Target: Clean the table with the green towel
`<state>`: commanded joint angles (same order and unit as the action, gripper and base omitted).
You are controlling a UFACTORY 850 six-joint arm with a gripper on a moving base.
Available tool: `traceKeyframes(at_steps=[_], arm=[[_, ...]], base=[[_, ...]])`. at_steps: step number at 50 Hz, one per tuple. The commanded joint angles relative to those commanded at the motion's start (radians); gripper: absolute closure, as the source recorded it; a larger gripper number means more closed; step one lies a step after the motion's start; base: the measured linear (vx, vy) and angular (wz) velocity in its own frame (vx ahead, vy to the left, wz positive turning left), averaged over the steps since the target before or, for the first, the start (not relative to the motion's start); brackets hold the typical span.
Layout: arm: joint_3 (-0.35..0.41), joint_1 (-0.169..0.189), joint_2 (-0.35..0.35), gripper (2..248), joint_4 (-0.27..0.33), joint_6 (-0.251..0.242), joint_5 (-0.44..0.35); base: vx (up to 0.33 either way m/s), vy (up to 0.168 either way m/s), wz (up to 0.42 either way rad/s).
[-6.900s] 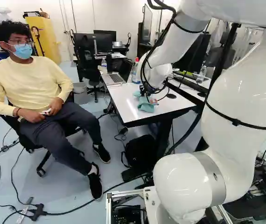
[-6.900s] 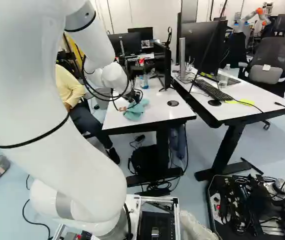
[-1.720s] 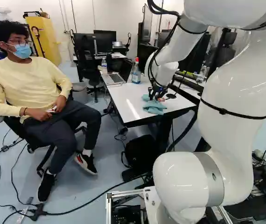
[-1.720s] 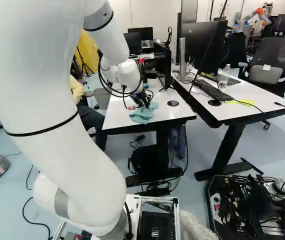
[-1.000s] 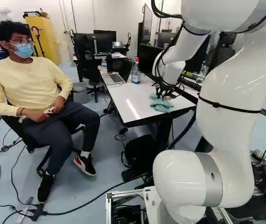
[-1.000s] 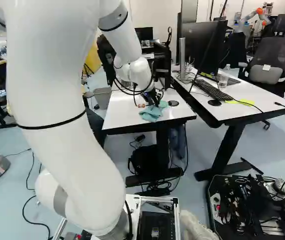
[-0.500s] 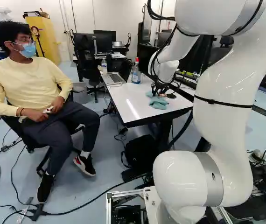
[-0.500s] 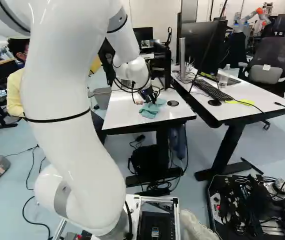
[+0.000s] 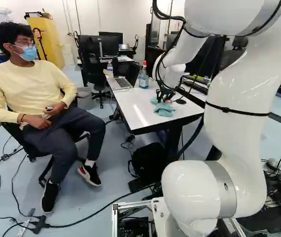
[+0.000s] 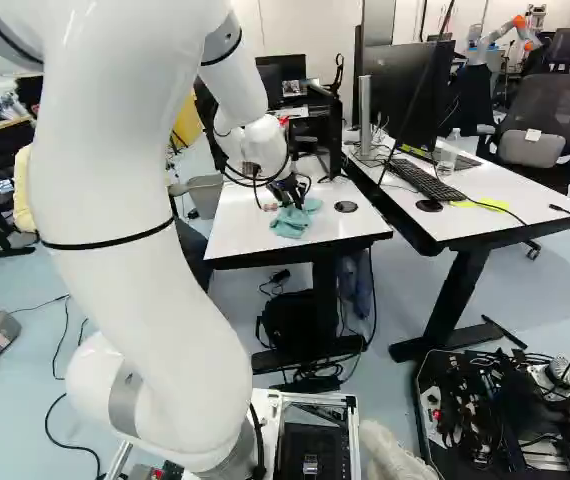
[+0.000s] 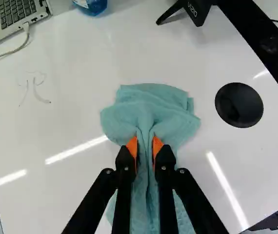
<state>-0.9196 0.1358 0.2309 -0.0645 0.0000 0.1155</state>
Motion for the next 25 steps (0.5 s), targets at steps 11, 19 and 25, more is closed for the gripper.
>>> traceKeyframes(at_steps=[11,19,25], arm=[[0.017,-0.010,-0.039,194,0.000,0.000,0.000],[0.051,-0.026,-0.088,194,0.000,0.000,0.000],[0.081,-0.041,-0.129,194,0.000,0.000,0.000]], base=[[0.000,0.000,0.000],[0.000,0.000,0.000],[0.000,0.000,0.000]])
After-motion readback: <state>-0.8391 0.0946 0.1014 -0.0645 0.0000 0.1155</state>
